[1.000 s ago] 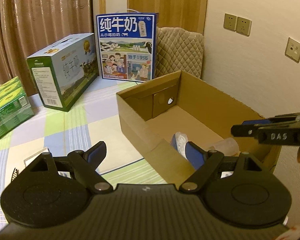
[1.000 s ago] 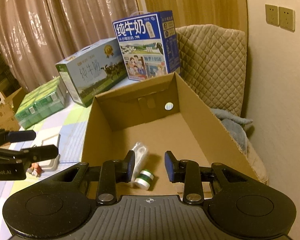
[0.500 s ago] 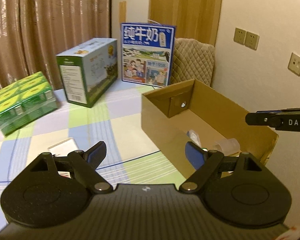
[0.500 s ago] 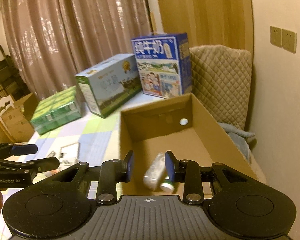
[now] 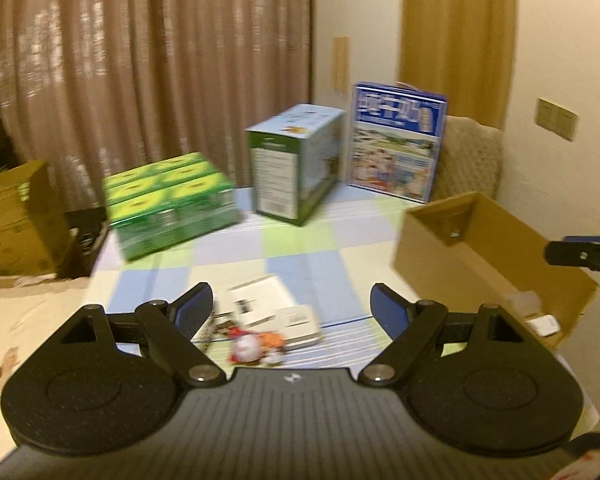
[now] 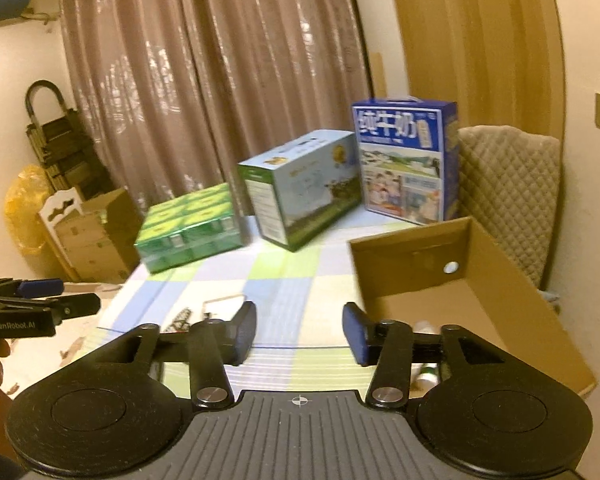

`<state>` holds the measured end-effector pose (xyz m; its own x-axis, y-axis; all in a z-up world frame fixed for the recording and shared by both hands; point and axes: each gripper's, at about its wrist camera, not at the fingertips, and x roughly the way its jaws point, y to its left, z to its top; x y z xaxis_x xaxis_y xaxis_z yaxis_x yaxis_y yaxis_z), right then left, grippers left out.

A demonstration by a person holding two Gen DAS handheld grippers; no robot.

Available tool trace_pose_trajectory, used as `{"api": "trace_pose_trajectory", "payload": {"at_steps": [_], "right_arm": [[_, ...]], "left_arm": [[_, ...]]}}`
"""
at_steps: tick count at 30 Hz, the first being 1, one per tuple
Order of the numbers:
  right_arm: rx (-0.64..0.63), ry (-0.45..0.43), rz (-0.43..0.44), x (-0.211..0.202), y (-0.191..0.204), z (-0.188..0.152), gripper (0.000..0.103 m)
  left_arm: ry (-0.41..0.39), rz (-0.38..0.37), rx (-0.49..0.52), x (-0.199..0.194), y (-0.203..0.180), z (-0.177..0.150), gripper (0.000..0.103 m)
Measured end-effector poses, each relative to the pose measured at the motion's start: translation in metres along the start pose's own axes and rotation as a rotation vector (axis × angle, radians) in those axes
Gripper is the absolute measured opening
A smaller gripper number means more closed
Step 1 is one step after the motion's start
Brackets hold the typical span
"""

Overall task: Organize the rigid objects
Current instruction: 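Move both tools back over the remaining items on the table, then grasp the red Doraemon figure with the left gripper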

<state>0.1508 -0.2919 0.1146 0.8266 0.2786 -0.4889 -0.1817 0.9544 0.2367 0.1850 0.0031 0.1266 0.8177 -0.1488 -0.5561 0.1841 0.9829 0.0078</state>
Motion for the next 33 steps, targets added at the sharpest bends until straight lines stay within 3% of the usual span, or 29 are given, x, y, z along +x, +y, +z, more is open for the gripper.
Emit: {"api": "trace_pose_trajectory", "payload": {"at_steps": [6,14,24,33], "right_arm": [[-0.023,0.032,0.039,0.014,0.027,-0.014,0.061],[-0.01,0.083,0.069,0.053,0.047,-0.046,0.066],[0.031,0.147,0.047,0.114,0.05,-0.087,0.067],[-0.004,0.181,0.008,0.165,0.048,-0.09,0.067]], "left_arm": [[0.006,0.069,-0.067,-0.015,0.048,-0.016,0.083],[0.042,0.126,-0.084,-0.009,0.075,-0.057,0.083],[0.069,0.121,-0.07,0.039,0.074,-0.104,0.083],[0.09,0.077,-0.031,0.097,0.059,-0.118,0.083]]}}
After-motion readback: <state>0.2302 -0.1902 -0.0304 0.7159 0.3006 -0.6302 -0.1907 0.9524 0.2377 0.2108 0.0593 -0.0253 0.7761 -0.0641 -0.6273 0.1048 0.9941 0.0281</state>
